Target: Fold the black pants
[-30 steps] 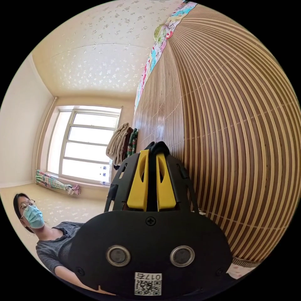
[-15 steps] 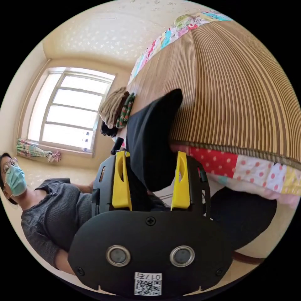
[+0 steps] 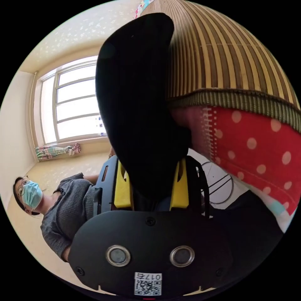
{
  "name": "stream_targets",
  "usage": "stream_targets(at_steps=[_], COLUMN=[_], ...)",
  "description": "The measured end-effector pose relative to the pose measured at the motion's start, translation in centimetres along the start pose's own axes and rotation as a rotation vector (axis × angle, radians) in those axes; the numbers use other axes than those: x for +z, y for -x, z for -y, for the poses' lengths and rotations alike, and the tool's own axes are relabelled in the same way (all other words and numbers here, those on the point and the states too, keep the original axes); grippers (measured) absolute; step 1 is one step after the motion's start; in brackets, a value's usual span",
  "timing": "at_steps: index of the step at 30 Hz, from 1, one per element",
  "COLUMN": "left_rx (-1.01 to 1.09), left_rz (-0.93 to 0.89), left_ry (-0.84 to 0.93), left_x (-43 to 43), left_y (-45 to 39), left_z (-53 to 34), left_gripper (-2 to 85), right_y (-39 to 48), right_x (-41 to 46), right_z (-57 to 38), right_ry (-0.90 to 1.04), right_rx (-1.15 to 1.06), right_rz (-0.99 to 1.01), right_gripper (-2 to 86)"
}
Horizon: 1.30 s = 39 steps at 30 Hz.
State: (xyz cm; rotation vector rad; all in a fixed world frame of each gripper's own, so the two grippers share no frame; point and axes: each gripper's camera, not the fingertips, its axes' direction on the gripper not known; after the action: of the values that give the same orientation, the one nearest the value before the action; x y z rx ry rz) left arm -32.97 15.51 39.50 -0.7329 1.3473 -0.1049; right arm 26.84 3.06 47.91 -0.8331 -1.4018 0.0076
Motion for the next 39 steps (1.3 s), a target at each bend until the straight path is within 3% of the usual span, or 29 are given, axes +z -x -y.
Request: stream_targets(at_steps=[7,14,19,23,26,28,30,32,35,39], left_rx=[0.091,0.229,0.421,0.358,0.189,-0.032,-0.097,-0.083,-0.047,0.075], left_rz=[-0.244,-0.28,-0.185,-0.053,0.12,0.185,0.11,0.03,0.173,0.41], left_ry=[-0.055,-0.141,-0.235,-0.271,-0.236,-0.187,-0.22,-0.284,-0.387,-0.495], left_x=[-0.7,-1.9,-2.5,-0.1,3.3,5.7,6.3,5.8,3.8,0.7], left_y=[-3.4,-10.3,-17.4,-16.2,-10.9,-5.1,-2.7,-2.4,-4.8,-9.4], left_z=[-2.3,2.1,4.2,3.9,2.9,1.5,-0.4,-2.2,-4.3,-3.6], left_gripper=[8.0,8.0,8.0,8.3,8.9,9.8,10.4,10.9,11.1,11.8], right_y=[2.8,12.3,18.3,14.9,6.7,2.0,0.1,0.0,1.1,1.5], right_x=[-1.7,-8.8,-12.4,-12.4,-9.9,-8.1,-8.4,-9.1,-9.6,-8.9], right_z=[-4.7,-0.6,1.3,2.7,3.0,2.1,-0.6,-4.8,-10.6,-15.5], right_ry=[-0.161,-0.224,-0.217,-0.186,-0.144,-0.116,-0.25,-0.395,-0.539,-0.582], right_rx=[-0.138,-0.413,-0.57,-0.39,-0.144,0.001,-0.028,-0.081,-0.103,-0.055], right_rz=[0.26,0.169,0.075,-0.072,-0.171,-0.251,-0.137,-0.033,-0.079,-0.046], right_gripper=[14.7,14.3,15.4,16.7,17.5,17.6,17.4,16.2,13.8,13.0])
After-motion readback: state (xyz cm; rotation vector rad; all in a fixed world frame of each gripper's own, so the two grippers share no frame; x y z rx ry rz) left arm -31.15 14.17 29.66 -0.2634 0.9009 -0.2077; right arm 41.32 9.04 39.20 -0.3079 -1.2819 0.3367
